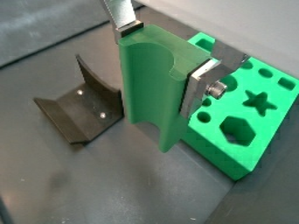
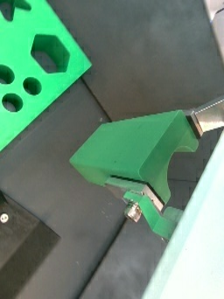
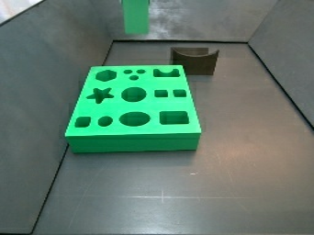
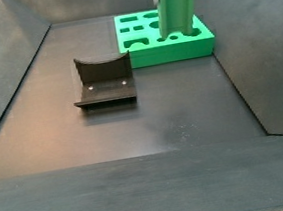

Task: Pick up the arch object. Move up. Place the arch object on the fixture. Regrasp the arch object. Rotate the arch object. Move to above the board. Insert the arch object.
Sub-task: Rotate the arch object.

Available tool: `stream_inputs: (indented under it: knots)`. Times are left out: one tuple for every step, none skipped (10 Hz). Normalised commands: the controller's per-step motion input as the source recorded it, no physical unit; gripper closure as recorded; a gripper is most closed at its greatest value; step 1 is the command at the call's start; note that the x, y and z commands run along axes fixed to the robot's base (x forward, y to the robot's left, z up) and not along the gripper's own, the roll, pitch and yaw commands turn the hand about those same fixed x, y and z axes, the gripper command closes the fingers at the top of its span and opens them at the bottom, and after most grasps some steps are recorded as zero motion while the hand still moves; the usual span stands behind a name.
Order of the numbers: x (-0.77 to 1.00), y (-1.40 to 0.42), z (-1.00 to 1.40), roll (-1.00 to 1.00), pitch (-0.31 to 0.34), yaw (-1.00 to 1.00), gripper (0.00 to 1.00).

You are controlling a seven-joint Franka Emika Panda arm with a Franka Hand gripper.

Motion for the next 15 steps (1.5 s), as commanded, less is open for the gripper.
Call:
stream_inputs:
  knots:
    - [0.01, 0.02, -1.0, -0.17, -0.068, -0.05, 1.0]
    - [0.01, 0.02, -1.0, -0.17, -0.073, -0.05, 1.0]
    - [0.01, 0.02, -1.0, -0.17, -0.069, -0.04, 1.0]
    - [0.02, 0.02, -1.0, -0.17, -0.064, -0.04, 1.0]
    - [0.02, 0.02, -1.0, -0.17, -0.063, -0.04, 1.0]
    - [0.02, 0.03, -1.0, -0.18, -0.066, -0.04, 1.0]
    - [0.01, 0.03, -0.9, -0.18, -0.068, -0.04, 1.0]
    - [0.01, 0.02, -0.69, -0.18, -0.071, -0.04, 1.0]
    - [0.01, 0.02, -0.53, -0.18, -0.069, -0.04, 1.0]
    - [0.02, 0.02, -0.33, -0.18, -0.065, -0.04, 1.0]
    - [0.0, 0.02, -0.21, -0.18, -0.041, -0.04, 1.0]
    - [0.0, 0.02, -0.21, -0.18, -0.041, -0.04, 1.0]
    - [-0.01, 0.02, -0.22, -0.19, -0.036, -0.04, 1.0]
    - [-0.01, 0.02, -0.22, -0.19, -0.036, -0.04, 1.0]
    - [-0.01, 0.02, -0.22, -0.19, -0.038, -0.04, 1.0]
